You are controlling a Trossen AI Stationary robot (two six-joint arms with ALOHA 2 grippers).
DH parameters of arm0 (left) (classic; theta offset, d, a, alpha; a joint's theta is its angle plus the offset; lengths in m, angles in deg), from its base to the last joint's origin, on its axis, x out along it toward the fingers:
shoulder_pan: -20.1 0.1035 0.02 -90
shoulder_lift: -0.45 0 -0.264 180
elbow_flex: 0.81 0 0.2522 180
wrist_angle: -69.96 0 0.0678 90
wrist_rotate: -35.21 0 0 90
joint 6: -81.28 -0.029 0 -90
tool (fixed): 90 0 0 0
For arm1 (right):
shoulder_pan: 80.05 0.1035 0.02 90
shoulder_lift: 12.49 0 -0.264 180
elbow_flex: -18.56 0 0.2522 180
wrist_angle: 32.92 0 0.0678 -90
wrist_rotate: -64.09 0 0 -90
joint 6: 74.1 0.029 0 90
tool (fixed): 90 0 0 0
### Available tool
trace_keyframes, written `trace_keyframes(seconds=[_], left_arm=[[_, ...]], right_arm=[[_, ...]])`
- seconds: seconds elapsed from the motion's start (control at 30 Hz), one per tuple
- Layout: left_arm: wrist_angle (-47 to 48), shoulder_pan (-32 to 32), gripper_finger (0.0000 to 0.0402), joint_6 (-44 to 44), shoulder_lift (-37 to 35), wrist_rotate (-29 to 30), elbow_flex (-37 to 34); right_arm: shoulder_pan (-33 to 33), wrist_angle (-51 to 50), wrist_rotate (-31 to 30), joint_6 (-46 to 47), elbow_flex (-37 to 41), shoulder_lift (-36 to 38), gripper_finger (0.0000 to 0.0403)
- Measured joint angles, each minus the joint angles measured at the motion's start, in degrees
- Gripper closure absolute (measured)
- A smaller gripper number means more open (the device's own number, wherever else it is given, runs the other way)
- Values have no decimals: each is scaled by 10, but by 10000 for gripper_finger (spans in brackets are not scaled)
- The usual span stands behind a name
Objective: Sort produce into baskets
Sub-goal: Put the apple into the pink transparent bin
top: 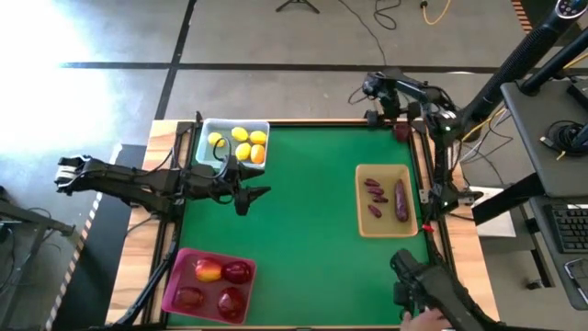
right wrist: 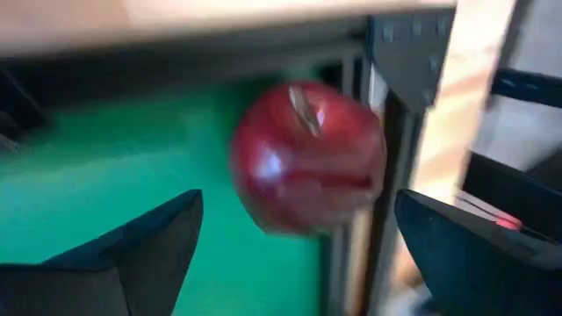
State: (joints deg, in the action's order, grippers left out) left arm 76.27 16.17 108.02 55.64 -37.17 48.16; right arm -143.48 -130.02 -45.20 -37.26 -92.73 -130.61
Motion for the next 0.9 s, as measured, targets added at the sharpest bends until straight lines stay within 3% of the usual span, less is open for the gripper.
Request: trace_keyframes(seconds=[0.13,0.27,0.53,0.9], left_arm=[[10,3,93,-5,-7,34,-1],[12,3,93,-5,0,55,-1],[10,3,93,-3,9,74,-1],[18,3,93,-16,-16,88,-1]], right_arm=[[0,-69,-8,-7,-30,-49,57],[0,-60,31,-16,-29,-63,80],[11,-39,44,-81,-30,-51,114],[54,24,146,-150,-29,-33,84]])
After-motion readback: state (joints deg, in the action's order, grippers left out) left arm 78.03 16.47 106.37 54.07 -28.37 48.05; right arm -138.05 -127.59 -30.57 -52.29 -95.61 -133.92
